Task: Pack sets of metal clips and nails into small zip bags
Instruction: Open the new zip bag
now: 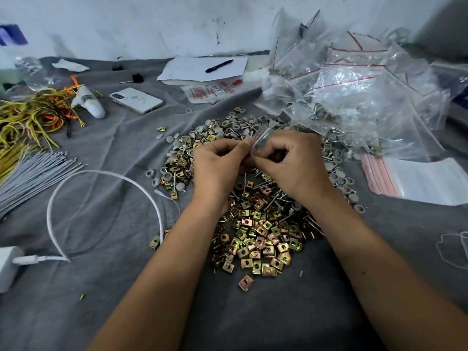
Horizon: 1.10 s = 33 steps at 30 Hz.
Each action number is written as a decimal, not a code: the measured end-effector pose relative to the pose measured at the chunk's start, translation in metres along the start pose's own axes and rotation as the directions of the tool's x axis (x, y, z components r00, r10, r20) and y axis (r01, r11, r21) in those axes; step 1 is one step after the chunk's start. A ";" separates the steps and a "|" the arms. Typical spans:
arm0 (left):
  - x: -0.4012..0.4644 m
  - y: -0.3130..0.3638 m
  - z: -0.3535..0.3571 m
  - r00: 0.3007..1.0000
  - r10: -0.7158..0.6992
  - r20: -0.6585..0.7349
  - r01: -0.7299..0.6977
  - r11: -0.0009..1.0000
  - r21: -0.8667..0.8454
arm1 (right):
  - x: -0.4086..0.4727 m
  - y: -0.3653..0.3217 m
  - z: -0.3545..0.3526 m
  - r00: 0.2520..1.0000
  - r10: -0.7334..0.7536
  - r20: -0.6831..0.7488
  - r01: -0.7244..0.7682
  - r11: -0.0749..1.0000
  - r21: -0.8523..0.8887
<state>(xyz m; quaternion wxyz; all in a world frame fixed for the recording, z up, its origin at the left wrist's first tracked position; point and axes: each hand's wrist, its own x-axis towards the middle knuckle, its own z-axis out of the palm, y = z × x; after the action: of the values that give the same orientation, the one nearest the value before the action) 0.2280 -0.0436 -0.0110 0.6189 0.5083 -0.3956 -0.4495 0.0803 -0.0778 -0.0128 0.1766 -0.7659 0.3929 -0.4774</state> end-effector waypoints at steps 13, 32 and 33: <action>0.003 -0.005 0.002 0.991 0.102 -0.082 -0.098 0.994 0.048 | 0.000 0.001 0.001 0.994 0.049 0.095 -0.056 0.996 0.068; 0.000 -0.003 0.002 0.999 0.053 0.009 -0.054 0.996 0.073 | 0.000 0.004 -0.011 0.954 0.140 0.266 -0.195 0.962 0.190; 0.001 -0.003 0.002 0.999 0.043 0.001 -0.043 0.997 0.066 | 0.000 0.003 -0.011 0.956 0.144 0.254 -0.194 0.964 0.182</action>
<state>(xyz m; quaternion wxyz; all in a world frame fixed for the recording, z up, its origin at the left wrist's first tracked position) 0.2256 -0.0449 -0.0140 0.6113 0.5200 -0.4209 -0.4228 0.0692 -0.0790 -0.0093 0.3406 -0.7589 0.3819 -0.4027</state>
